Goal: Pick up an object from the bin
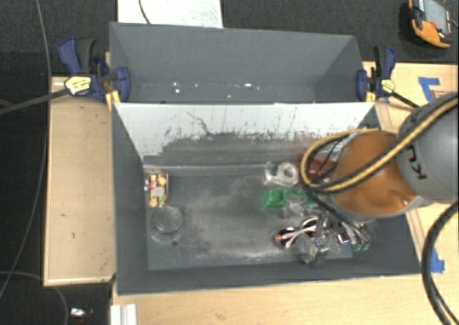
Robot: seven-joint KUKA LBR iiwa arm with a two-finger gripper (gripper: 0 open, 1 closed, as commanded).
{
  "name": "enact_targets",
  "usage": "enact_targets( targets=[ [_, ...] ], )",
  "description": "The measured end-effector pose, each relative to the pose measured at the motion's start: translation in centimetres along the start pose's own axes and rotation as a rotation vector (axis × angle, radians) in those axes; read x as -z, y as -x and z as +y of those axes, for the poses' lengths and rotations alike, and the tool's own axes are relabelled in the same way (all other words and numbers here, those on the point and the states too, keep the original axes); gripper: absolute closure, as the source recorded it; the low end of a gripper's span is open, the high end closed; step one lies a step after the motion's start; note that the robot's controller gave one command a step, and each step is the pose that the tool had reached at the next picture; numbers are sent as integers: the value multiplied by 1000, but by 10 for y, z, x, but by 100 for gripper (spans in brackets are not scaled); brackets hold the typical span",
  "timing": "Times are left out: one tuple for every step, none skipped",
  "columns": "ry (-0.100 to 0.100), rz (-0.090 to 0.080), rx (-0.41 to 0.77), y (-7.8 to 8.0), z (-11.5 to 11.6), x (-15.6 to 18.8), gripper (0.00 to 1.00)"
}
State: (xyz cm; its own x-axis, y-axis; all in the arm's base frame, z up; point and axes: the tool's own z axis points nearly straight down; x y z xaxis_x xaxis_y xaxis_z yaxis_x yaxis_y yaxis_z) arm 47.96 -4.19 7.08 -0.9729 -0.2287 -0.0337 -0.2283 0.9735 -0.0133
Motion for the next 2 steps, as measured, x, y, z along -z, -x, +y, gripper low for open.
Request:
enact_targets(
  targets=[
    [3, 5, -92, 1, -3, -1, 100],
    [3, 5, -92, 1, -3, -1, 100]
  ],
)
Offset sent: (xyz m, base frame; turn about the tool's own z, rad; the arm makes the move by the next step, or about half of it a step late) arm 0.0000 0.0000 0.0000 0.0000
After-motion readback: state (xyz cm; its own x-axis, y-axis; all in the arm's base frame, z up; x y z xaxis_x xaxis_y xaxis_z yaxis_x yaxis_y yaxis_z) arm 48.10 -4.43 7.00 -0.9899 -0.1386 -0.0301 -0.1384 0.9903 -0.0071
